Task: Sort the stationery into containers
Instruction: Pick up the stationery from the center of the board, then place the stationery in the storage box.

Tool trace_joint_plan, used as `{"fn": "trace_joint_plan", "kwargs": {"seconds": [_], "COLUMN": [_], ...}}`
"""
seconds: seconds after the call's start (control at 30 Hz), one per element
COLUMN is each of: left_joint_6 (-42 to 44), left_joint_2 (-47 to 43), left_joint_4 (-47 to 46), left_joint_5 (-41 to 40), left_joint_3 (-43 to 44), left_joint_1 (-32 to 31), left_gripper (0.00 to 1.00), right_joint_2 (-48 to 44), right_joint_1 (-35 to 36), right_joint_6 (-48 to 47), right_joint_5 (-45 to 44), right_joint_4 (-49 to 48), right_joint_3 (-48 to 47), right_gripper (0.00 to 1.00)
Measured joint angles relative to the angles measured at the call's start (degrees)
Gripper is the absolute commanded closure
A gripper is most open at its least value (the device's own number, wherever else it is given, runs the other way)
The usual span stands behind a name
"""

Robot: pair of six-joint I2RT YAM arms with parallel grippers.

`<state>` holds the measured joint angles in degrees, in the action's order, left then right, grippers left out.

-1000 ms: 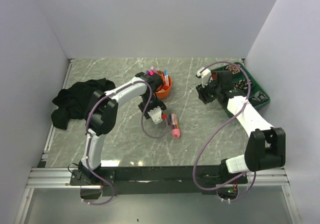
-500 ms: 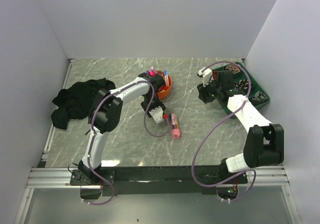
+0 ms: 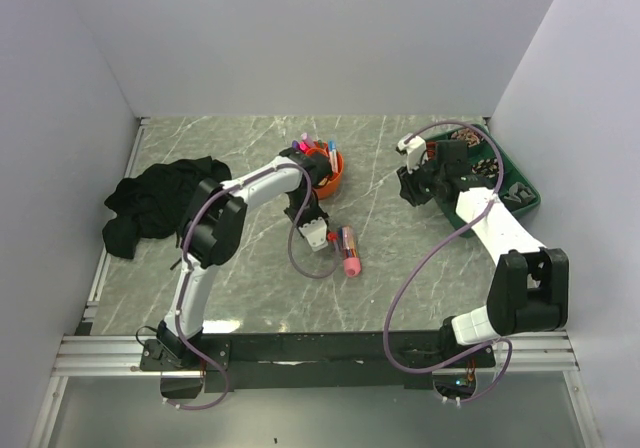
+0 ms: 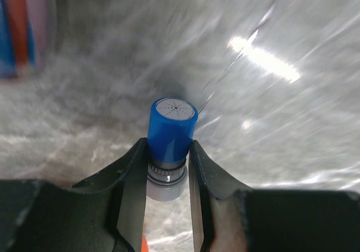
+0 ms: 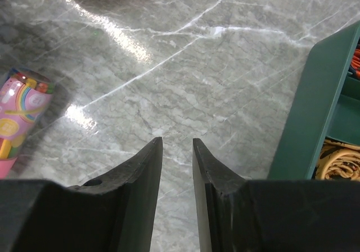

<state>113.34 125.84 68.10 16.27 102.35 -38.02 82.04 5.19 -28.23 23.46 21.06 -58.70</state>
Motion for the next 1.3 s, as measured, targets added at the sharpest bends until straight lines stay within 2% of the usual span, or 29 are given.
{"fn": "trace_joint_plan", "kwargs": {"seconds": [0.13, 0.23, 0.3, 0.43, 0.53, 0.57, 0.7, 0.87, 1.03, 1.3], "left_joint_6": [-2.34, -8.24, -14.19, -30.12, -50.47, -59.01, -88.83, -118.38, -132.23, -137.06], "left_joint_2": [-3.67, -7.3, -10.29, -16.81, -21.2, -22.6, -23.28, -16.35, -11.17, -7.91], "left_joint_4": [2.56, 4.0, 2.93, -6.03, -23.45, -32.26, -62.95, -89.11, -103.25, -109.37], "left_joint_5": [5.2, 10.84, 15.96, 27.15, 35.82, 38.07, 40.76, 41.18, 41.27, 41.29], "left_joint_3": [-0.35, 2.34, 4.83, 5.68, 0.92, -2.67, -14.64, -17.46, -17.77, -20.09], "left_joint_1": [-0.87, -1.03, -0.5, 3.91, 11.41, 14.51, 24.55, 28.33, 28.04, 26.18], "left_gripper": [0.87, 0.88, 0.88, 0.9, 0.9, 0.9, 0.9, 0.91, 0.91, 0.91], "right_joint_2": [0.0, -0.04, -0.04, -0.04, 0.24, 0.59, 2.49, 3.89, 4.85, 6.36], "right_joint_1": [0.0, 0.0, 0.0, 0.0, -0.11, -0.2, -0.66, -0.74, -0.74, -0.74], "right_joint_6": [-0.2, -0.31, -0.33, 0.11, 0.66, 0.96, 1.86, 2.1, 1.99, 1.9], "right_joint_5": [0.0, -0.04, -0.02, 0.17, 0.66, 0.92, 1.27, 1.22, 1.05, 1.01], "right_joint_4": [2.84, 5.27, 6.99, 9.79, 11.43, 11.87, 12.39, 12.48, 12.72, 12.83], "right_joint_3": [-2.29, -4.48, -5.9, -7.74, -9.09, -9.81, -12.13, -12.31, -12.28, -12.26], "right_gripper": [0.65, 0.65, 0.66, 0.66, 0.66, 0.66, 0.66, 0.66, 0.66, 0.66]}}
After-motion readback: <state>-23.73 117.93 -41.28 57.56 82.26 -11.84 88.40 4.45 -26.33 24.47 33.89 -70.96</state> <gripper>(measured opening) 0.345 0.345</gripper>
